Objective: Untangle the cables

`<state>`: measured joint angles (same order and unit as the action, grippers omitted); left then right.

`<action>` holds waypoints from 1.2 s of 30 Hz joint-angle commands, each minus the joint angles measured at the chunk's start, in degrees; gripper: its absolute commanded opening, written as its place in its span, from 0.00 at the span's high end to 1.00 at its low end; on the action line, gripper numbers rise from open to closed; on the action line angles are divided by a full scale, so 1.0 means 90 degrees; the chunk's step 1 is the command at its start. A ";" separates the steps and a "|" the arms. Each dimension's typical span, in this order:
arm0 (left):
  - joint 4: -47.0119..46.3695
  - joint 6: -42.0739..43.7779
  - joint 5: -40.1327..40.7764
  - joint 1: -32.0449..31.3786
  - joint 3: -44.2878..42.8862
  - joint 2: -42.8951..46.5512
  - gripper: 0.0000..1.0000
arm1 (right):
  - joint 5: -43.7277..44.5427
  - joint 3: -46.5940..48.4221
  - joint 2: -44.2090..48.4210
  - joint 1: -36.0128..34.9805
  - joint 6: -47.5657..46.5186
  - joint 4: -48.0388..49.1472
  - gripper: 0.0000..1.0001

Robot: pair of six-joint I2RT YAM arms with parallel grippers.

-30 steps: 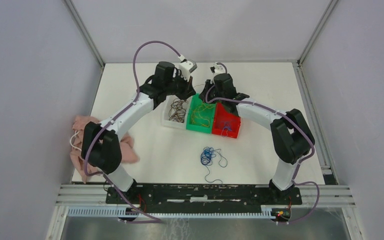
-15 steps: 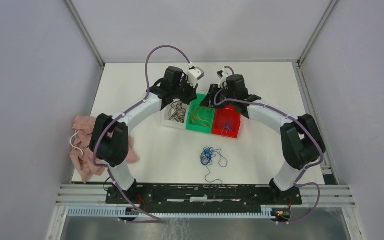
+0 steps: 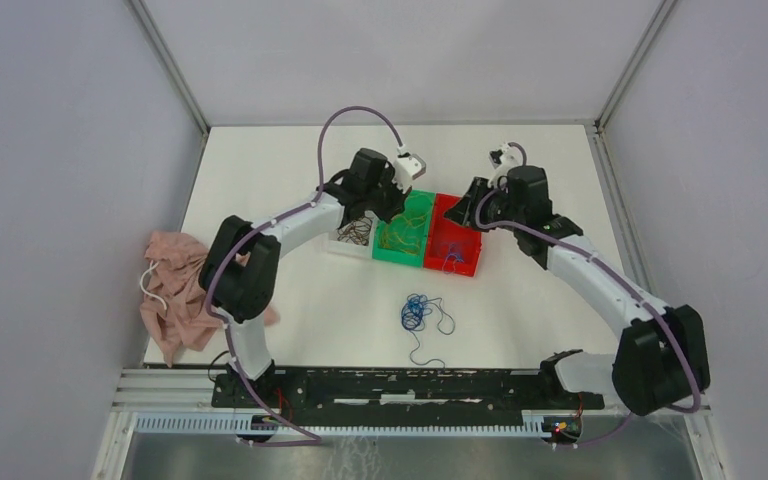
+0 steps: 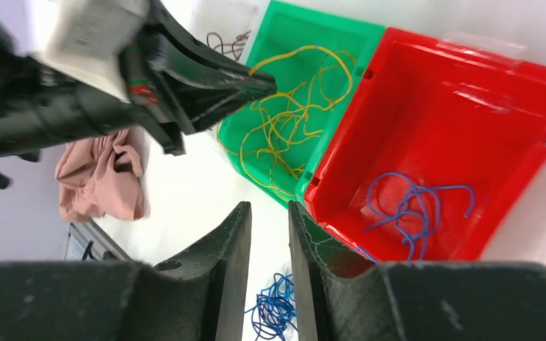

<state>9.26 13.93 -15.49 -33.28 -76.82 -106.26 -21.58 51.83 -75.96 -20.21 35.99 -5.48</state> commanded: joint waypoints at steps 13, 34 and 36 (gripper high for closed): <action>-0.0858 0.1372 0.0986 -0.0478 0.0178 -0.0863 0.97 | 0.0886 -0.0160 0.1186 0.0213 -0.0290 -0.0650 0.69; 0.0163 0.0878 -0.0469 -0.0347 -0.0609 -0.0557 0.58 | 0.0837 -0.0232 0.0950 0.0215 -0.0241 -0.0373 0.64; 0.0654 0.0976 -0.0684 -0.0336 -0.0941 -0.0515 0.51 | 0.0790 -0.0281 0.0940 0.0222 -0.0221 -0.0283 0.64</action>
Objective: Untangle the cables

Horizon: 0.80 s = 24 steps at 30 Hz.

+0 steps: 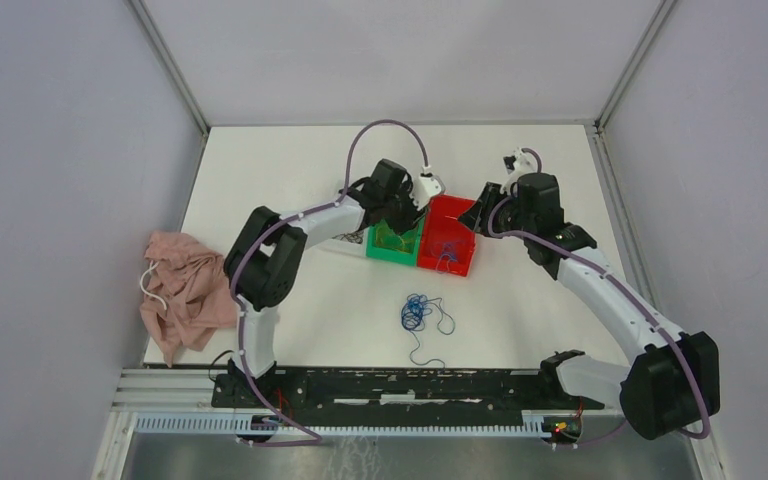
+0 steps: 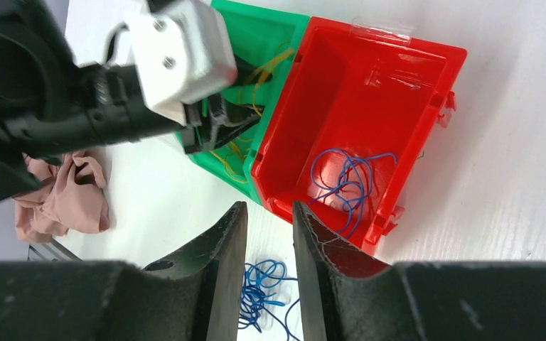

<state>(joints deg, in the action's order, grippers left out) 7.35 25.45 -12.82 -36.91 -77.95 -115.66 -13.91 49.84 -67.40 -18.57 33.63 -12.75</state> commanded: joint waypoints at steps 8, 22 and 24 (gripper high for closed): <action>0.1734 0.0273 -0.0939 0.0198 -0.1399 0.0812 0.38 | -0.0068 -0.0190 -0.0023 0.0022 -0.0003 0.0636 0.64; 0.2114 0.0798 -0.0475 0.0235 -0.1411 0.0829 0.00 | -0.0177 0.0051 -0.0596 -0.0464 0.0131 0.0956 0.65; 0.2290 0.0822 -0.0711 0.0303 -0.1488 0.0848 0.01 | -0.0240 0.0094 -0.0733 -0.0493 0.0206 0.1056 0.65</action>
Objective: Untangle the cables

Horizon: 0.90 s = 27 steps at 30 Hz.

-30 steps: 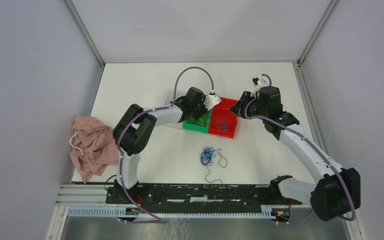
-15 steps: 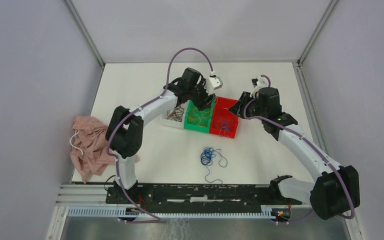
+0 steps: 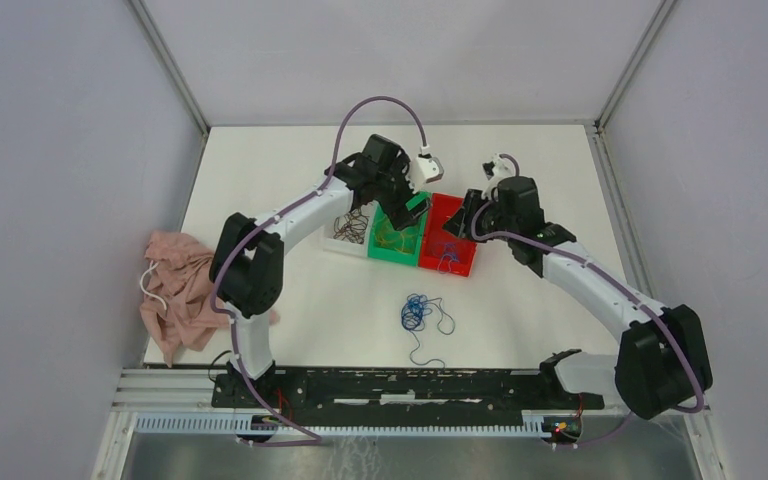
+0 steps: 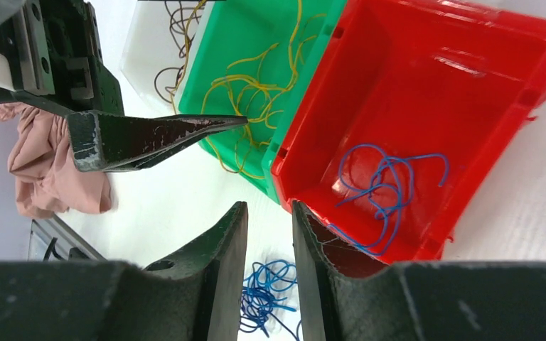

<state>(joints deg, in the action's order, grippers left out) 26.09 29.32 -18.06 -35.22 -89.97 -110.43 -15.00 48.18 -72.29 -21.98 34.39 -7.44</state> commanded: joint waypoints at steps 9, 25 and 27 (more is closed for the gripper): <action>0.1486 0.0657 -0.1406 0.0639 -0.0948 0.0285 0.01 | -0.0659 0.0960 -0.1215 -0.0107 0.0624 0.0985 0.65; 0.1528 -0.0599 -0.2428 0.1896 -0.1818 0.0493 0.01 | -0.0883 0.2331 -0.2461 -0.0850 -0.0055 0.0236 0.71; 0.1484 -0.0607 -0.2394 0.2089 -0.1666 0.0647 0.01 | -0.0948 0.2317 -0.2413 -0.1036 -0.0411 -0.0111 0.74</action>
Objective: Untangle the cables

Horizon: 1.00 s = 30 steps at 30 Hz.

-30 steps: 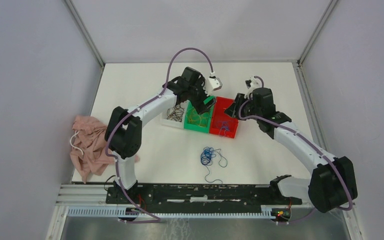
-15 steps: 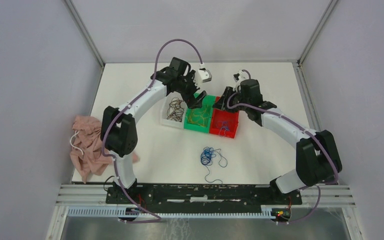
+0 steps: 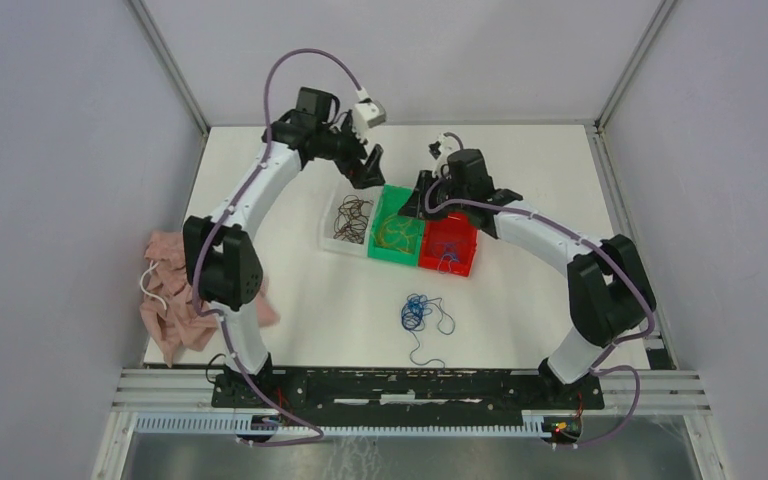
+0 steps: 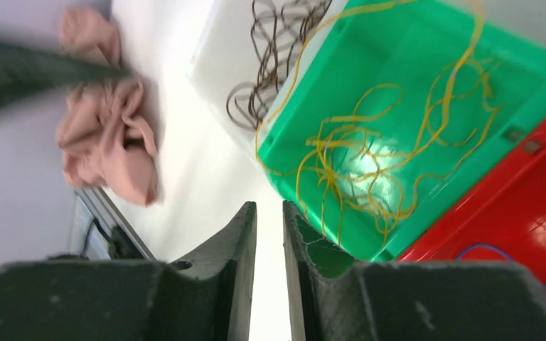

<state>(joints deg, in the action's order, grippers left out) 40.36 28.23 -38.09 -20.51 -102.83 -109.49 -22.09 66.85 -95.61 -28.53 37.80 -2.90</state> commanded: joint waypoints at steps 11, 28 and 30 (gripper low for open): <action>-0.0629 -0.0719 -0.0149 0.1253 0.0835 0.1312 0.01 | 0.0318 0.1848 -0.1229 -0.0618 -0.2079 -0.2824 0.95; -0.1155 -0.0948 -0.0448 0.1641 0.1374 0.1801 0.01 | 0.2049 0.3202 -0.2702 -0.0790 -0.2478 -0.3136 1.00; -0.1160 -0.0948 -0.0490 0.1724 0.1387 0.1821 0.01 | 0.2237 0.3121 -0.2737 -0.0870 -0.2530 -0.3060 1.00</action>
<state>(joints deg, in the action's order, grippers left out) 32.38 21.91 -39.75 -6.31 -90.54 -95.83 -6.85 93.69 -119.15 -34.85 16.47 -32.77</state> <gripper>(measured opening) 0.993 0.011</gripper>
